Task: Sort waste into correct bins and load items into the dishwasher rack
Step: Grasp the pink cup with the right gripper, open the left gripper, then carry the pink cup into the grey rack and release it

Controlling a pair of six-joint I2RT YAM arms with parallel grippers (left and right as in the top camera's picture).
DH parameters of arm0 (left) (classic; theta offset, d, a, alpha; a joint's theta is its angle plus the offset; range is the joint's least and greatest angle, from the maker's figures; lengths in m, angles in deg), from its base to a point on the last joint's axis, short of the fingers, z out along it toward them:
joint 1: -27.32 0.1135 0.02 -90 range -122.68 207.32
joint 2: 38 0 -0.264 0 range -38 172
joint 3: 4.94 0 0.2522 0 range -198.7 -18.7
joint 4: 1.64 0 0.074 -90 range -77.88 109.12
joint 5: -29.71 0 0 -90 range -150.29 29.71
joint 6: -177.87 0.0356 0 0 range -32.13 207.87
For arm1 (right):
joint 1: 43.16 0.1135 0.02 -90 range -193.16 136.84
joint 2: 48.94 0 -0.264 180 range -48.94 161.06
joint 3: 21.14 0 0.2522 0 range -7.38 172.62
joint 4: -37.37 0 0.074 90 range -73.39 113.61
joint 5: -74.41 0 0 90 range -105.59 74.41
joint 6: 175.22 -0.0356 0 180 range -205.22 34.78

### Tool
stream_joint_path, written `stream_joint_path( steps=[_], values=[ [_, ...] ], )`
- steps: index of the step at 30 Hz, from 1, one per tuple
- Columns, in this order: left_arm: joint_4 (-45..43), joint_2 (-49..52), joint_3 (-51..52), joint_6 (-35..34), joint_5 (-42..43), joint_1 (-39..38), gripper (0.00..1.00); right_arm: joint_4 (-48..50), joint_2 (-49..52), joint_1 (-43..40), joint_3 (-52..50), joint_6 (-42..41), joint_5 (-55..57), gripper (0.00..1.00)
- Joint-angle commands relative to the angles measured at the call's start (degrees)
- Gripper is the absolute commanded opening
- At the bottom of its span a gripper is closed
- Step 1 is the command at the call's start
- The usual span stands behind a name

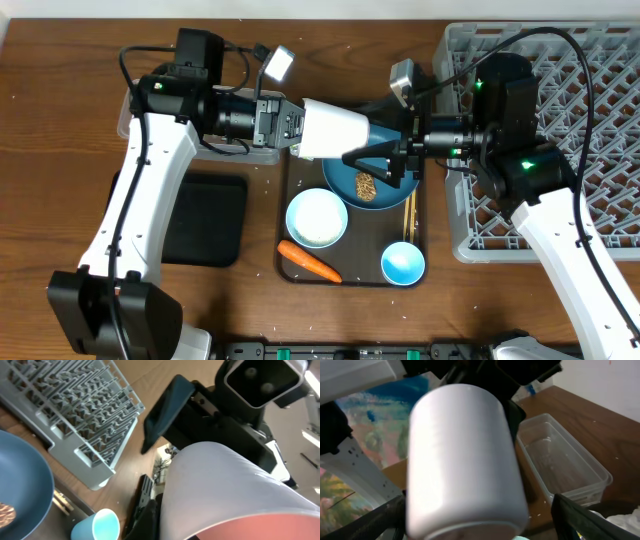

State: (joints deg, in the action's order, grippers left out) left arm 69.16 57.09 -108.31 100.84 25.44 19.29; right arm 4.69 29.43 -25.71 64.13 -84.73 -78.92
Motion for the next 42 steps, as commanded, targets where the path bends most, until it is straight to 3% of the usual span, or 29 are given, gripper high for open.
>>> stream_joint_path(
  steps=[1,12,17,19,25,27,34,42],
  values=[
    [0.3,0.0,-0.1,1.2,3.0,-1.1,0.06,0.3,0.5,0.4,0.7,0.5,1.6,0.88],
    [0.2,0.0,-0.1,1.2,1.2,-3.5,0.06,3.7,0.5,0.4,0.7,0.4,-2.4,0.82],
    [-1.3,0.0,-0.1,1.2,1.2,-3.5,0.08,3.7,0.5,0.4,0.7,0.1,-4.4,0.66],
    [-1.5,0.0,-0.1,1.2,1.2,-3.5,0.14,3.7,0.5,0.3,0.7,-0.5,-4.4,0.61],
    [-2.2,0.0,-0.1,1.1,1.2,-2.9,0.5,3.9,0.2,-1.0,0.7,-0.9,-4.2,0.54],
    [-2.3,0.0,-0.1,1.1,1.2,-1.9,0.67,3.4,-0.2,-2.0,0.7,-1.1,-4.2,0.5],
    [-2.3,0.0,-0.1,-0.2,1.2,5.3,0.73,-0.2,-2.2,-10.3,0.7,-4.1,-0.7,0.51],
    [-2.1,0.0,-0.1,-1.2,1.2,11.3,0.74,-16.7,-4.9,-24.4,0.7,-15.5,29.0,0.49]
  ],
)
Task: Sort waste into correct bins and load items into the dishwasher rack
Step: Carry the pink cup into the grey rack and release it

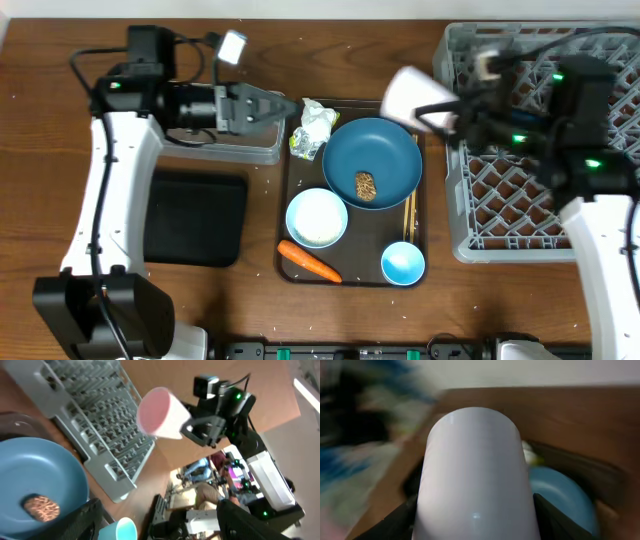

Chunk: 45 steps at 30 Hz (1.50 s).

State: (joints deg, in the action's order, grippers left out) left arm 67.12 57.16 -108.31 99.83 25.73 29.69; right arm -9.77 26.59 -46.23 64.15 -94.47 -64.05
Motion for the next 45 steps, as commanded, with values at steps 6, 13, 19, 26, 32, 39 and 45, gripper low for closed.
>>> stream_joint_path(
  steps=[6,13,19,26,32,39,45],
  values=[
    [0.0,-0.1,-0.1,-0.2,0.0,1.1,0.75,-12.0,-4.4,-14.6,0.6,-11.8,32.2,0.5],
    [0.0,-0.1,-0.1,-0.2,-2.6,1.1,0.75,-12.1,-3.7,-25.4,0.6,-16.2,43.4,0.48],
    [0.4,-0.1,-0.1,-0.2,-3.1,1.1,0.75,-6.6,-1.5,-28.1,0.6,-17.5,52.5,0.49],
    [1.0,-0.1,-0.1,-0.2,-3.2,1.0,0.75,-6.6,4.2,-29.5,0.6,-18.6,63.1,0.52],
    [1.1,-0.1,-0.1,-0.2,-3.2,1.0,0.75,-6.4,8.5,-35.2,0.6,-20.6,61.8,0.52],
    [1.5,-0.1,-0.1,-0.2,-6.4,1.0,0.75,-6.1,11.0,-44.2,0.6,-26.7,46.2,0.53],
    [1.8,-0.1,-0.1,-0.2,-7.7,-0.5,0.75,-4.2,15.7,-46.8,0.6,-31.1,40.4,0.53]
  ],
)
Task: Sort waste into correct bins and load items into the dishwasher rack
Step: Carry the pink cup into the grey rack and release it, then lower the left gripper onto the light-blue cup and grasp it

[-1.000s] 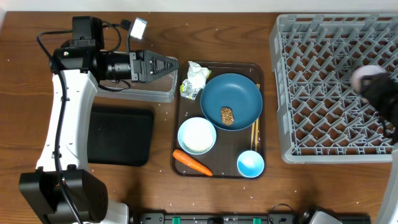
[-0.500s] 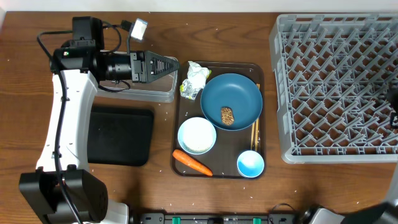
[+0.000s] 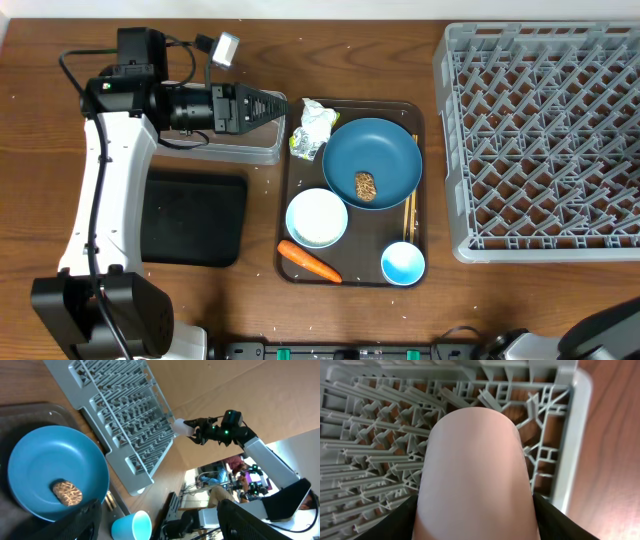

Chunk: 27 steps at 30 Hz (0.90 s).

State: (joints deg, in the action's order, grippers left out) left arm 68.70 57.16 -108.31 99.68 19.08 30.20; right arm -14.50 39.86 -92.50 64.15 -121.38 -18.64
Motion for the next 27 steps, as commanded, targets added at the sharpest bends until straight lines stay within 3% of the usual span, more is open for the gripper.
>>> stream_joint_path(
  steps=[1,5,8,14,24,27],
  values=[
    [0.2,-0.1,-0.1,-0.1,-1.0,-1.3,0.75,0.8,3.4,-0.5,0.6,-4.4,-5.6,0.53],
    [0.2,-0.1,-0.1,-0.1,-1.2,-3.0,0.75,3.1,7.7,-0.5,0.6,-4.7,-9.2,0.54],
    [0.3,-0.1,-0.1,-0.1,-2.7,-4.2,0.75,5.0,9.2,-0.6,0.6,-5.2,-9.2,0.64],
    [0.3,-0.1,-0.1,-0.1,-4.0,-6.1,0.75,6.7,9.2,-1.0,1.6,-3.9,-13.0,0.73],
    [0.3,-0.1,-0.1,-0.1,-5.2,-6.6,0.75,4.7,4.5,-0.7,5.9,0.8,-22.3,0.73],
    [0.4,-0.1,-0.1,-0.6,-9.7,-6.6,0.75,4.0,0.1,0.4,6.3,4.0,-27.1,0.73]
  ],
)
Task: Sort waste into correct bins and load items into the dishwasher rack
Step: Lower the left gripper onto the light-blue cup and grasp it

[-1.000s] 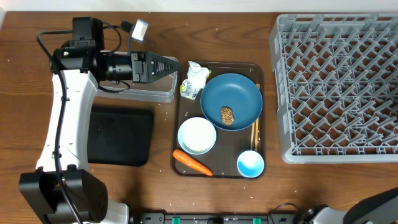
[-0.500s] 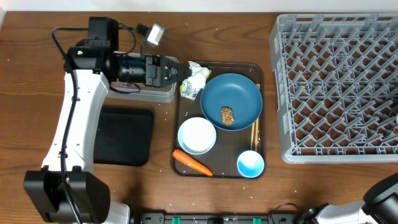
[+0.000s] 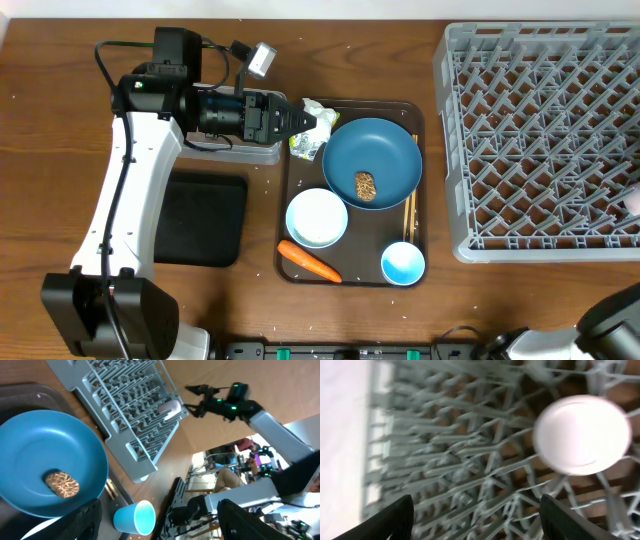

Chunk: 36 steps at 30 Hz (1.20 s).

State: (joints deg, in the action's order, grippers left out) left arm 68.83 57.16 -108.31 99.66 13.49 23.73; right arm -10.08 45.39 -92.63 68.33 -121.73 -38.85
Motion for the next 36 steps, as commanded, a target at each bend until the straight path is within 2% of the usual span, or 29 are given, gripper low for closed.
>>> stream_joint_path(
  steps=[1,7,14,19,22,27,32,36],
  values=[
    [0.7,-0.1,-0.1,-2.0,-8.4,-0.4,0.75,-1.0,-7.1,1.1,2.1,5.1,-7.9,0.73],
    [6.7,-0.1,-0.1,-3.5,-30.1,-8.1,0.74,-8.2,-17.8,10.1,2.1,13.8,-9.0,0.75],
    [7.9,0.0,3.0,-6.8,-53.5,-23.2,0.69,-20.4,-20.5,29.0,1.9,16.0,1.7,0.74],
    [8.4,0.1,6.6,-7.6,-52.0,-30.6,0.69,-21.0,-18.4,36.1,1.9,15.7,8.9,0.79],
    [6.6,0.2,10.2,-7.9,-52.0,-34.5,0.68,-19.8,-18.3,36.3,1.9,14.9,8.7,0.79],
    [-4.6,1.3,15.8,-10.6,-52.0,-40.3,0.63,-19.2,-18.3,36.2,1.9,14.9,8.7,0.8],
    [-7.9,3.1,16.1,-6.5,-54.0,-44.8,0.6,-20.1,-18.3,36.2,1.9,14.9,8.5,0.81],
    [-9.1,3.7,16.1,-6.1,-57.0,-47.1,0.59,-20.1,-18.3,36.2,1.9,14.9,8.5,0.81]
  ],
)
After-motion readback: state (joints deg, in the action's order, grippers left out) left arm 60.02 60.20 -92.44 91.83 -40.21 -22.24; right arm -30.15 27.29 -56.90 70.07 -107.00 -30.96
